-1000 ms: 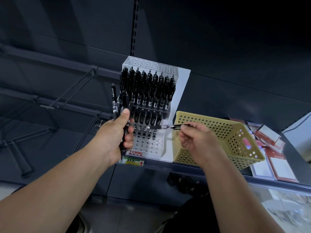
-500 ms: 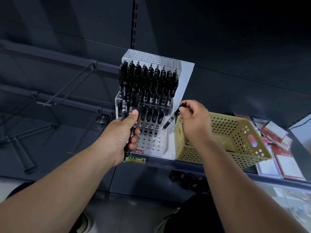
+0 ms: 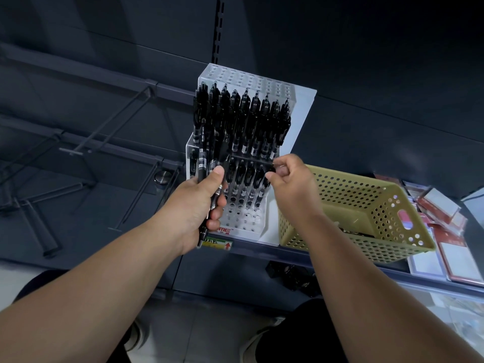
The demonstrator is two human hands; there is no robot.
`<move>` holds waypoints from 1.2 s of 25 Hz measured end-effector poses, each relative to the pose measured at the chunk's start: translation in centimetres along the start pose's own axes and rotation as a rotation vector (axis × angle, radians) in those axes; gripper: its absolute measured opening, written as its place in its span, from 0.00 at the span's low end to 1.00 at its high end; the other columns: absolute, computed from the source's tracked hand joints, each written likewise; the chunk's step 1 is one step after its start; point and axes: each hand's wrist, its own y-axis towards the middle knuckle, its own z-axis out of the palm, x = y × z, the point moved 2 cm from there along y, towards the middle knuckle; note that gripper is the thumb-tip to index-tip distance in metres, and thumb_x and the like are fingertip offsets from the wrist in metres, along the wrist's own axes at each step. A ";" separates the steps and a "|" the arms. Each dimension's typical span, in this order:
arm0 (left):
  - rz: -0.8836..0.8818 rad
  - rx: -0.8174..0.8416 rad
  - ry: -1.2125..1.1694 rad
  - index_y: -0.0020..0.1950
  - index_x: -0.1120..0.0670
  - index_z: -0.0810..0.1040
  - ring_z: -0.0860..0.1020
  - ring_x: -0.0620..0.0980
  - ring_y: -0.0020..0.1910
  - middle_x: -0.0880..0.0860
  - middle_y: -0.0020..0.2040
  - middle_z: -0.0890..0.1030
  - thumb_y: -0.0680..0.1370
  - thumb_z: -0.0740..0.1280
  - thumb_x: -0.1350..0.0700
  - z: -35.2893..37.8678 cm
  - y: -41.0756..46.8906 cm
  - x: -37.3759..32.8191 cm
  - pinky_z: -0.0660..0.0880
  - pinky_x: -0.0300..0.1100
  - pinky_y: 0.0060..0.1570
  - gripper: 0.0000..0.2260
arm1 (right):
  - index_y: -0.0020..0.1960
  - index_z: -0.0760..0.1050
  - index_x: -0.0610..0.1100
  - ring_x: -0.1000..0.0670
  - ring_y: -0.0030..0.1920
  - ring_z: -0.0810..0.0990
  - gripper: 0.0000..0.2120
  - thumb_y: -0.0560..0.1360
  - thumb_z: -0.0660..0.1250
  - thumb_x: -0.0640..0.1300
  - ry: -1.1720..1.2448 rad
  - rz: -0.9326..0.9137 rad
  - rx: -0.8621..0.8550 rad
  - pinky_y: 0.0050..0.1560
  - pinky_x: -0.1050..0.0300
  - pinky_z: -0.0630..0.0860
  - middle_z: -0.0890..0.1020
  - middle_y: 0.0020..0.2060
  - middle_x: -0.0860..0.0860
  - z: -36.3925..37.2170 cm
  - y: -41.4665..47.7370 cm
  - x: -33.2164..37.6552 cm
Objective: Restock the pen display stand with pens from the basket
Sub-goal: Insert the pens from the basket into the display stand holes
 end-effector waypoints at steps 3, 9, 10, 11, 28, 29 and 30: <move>-0.001 0.017 0.006 0.48 0.56 0.73 0.65 0.44 0.22 0.50 0.29 0.73 0.79 0.63 0.45 0.0 -0.1 0.1 0.62 0.35 0.19 0.14 | 0.52 0.74 0.45 0.55 0.35 0.72 0.05 0.78 0.66 0.45 -0.042 0.019 -0.009 0.39 0.52 0.75 0.73 0.35 0.57 0.4 -0.1 -0.3; 0.015 -0.003 0.015 0.54 0.59 0.74 0.68 0.44 0.24 0.51 0.31 0.74 0.79 0.64 0.56 -0.3 -0.5 0.2 0.63 0.35 0.19 0.07 | 0.49 0.74 0.43 0.54 0.33 0.71 0.04 0.79 0.66 0.44 -0.043 0.064 -0.020 0.34 0.57 0.70 0.73 0.34 0.54 0.7 -0.4 -0.2; 0.017 -0.010 0.015 0.56 0.60 0.75 0.69 0.44 0.25 0.51 0.32 0.75 0.79 0.64 0.58 -0.3 -0.7 0.2 0.63 0.35 0.19 0.08 | 0.50 0.74 0.43 0.54 0.34 0.71 0.04 0.79 0.66 0.45 -0.037 0.086 -0.014 0.34 0.58 0.69 0.73 0.35 0.54 0.7 -0.4 0.0; 0.019 -0.016 0.013 0.57 0.61 0.75 0.69 0.44 0.26 0.51 0.34 0.75 0.79 0.64 0.58 -0.4 -1.0 0.2 0.63 0.35 0.19 0.09 | 0.51 0.74 0.44 0.53 0.36 0.73 0.05 0.79 0.66 0.45 -0.023 0.111 -0.006 0.35 0.57 0.70 0.74 0.36 0.54 0.6 -0.5 0.1; 0.007 0.117 0.063 0.55 0.58 0.78 0.80 0.48 0.29 0.53 0.36 0.83 0.79 0.65 0.55 -0.4 -5.7 -0.5 0.74 0.37 0.24 0.09 | 0.54 0.78 0.42 0.51 0.34 0.76 0.06 0.79 0.66 0.41 0.942 0.411 0.284 0.40 0.55 0.74 0.82 0.41 0.46 1.0 -6.2 6.7; 0.002 0.109 0.061 0.55 0.58 0.77 0.81 0.49 0.31 0.54 0.39 0.84 0.79 0.65 0.55 -0.6 -5.8 -0.5 0.75 0.38 0.26 0.09 | 0.53 0.78 0.41 0.51 0.34 0.76 0.05 0.79 0.65 0.40 0.954 0.421 0.248 0.39 0.57 0.74 0.82 0.41 0.46 0.6 -5.9 6.7; -0.002 0.088 0.045 0.55 0.58 0.77 0.82 0.50 0.33 0.55 0.41 0.84 0.79 0.65 0.55 -0.9 -5.8 -0.6 0.76 0.39 0.26 0.08 | 0.53 0.78 0.40 0.52 0.35 0.76 0.05 0.79 0.66 0.40 0.980 0.452 0.197 0.39 0.58 0.75 0.83 0.41 0.46 0.1 -5.6 6.5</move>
